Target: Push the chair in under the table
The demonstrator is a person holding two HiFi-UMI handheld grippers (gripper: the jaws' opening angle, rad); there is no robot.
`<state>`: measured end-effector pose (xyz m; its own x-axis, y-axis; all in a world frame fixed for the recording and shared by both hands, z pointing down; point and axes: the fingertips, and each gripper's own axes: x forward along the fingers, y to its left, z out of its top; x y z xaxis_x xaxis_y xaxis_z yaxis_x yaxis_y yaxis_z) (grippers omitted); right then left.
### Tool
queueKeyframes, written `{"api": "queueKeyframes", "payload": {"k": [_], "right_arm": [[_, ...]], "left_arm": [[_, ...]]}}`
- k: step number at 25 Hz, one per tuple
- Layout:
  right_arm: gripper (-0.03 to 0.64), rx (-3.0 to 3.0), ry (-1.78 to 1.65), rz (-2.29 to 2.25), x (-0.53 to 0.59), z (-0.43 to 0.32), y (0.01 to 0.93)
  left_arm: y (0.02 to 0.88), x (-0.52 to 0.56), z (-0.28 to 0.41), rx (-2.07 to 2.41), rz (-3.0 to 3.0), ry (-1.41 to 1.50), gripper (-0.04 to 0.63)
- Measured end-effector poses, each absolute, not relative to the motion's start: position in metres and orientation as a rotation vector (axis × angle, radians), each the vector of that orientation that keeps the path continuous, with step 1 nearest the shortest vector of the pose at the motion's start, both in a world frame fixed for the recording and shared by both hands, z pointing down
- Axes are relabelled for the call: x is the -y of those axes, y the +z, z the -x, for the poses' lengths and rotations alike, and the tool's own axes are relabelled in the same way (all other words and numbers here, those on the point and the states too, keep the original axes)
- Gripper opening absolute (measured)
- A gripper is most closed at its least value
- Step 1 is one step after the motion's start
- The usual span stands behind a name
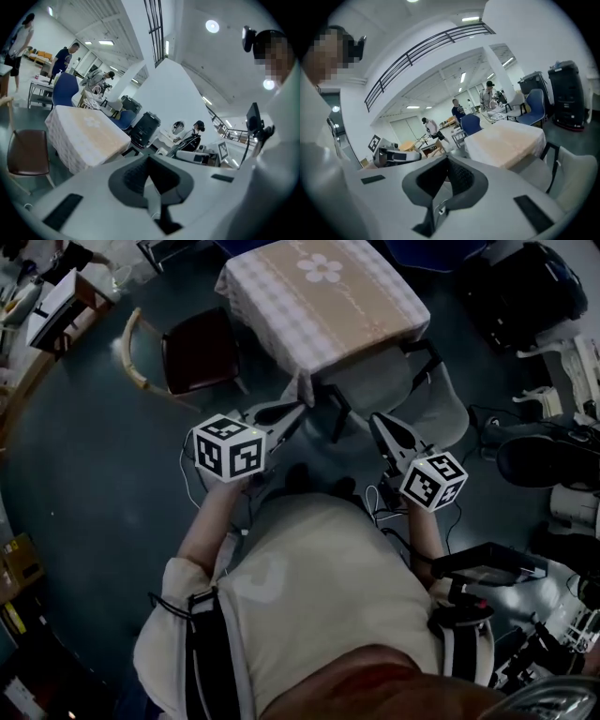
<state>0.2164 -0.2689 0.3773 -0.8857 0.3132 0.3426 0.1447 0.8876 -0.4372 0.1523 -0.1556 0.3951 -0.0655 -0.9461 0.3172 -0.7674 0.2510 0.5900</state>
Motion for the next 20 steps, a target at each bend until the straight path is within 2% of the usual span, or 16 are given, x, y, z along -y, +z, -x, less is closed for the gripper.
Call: {"api": "queueKeyframes", "payload": {"k": [11,15,20], "right_arm": [[0.011,2.623,0.627,0.581,0.236,-0.236,0.385],[0.011,2.618,0.665,0.65,0.252,-0.249,0.373],[0.011,2.572,0.584,0.587,0.277,-0.271,0.4]], "left_arm": [[0.388,0.133,-0.174,2.005,-1.461,-0.432,0.006],[0.372,0.152,-0.195,2.03,-1.43,-0.411,0.006],[0.373,0.177,-0.208,2.087,-1.368,-0.361,0.006]]}}
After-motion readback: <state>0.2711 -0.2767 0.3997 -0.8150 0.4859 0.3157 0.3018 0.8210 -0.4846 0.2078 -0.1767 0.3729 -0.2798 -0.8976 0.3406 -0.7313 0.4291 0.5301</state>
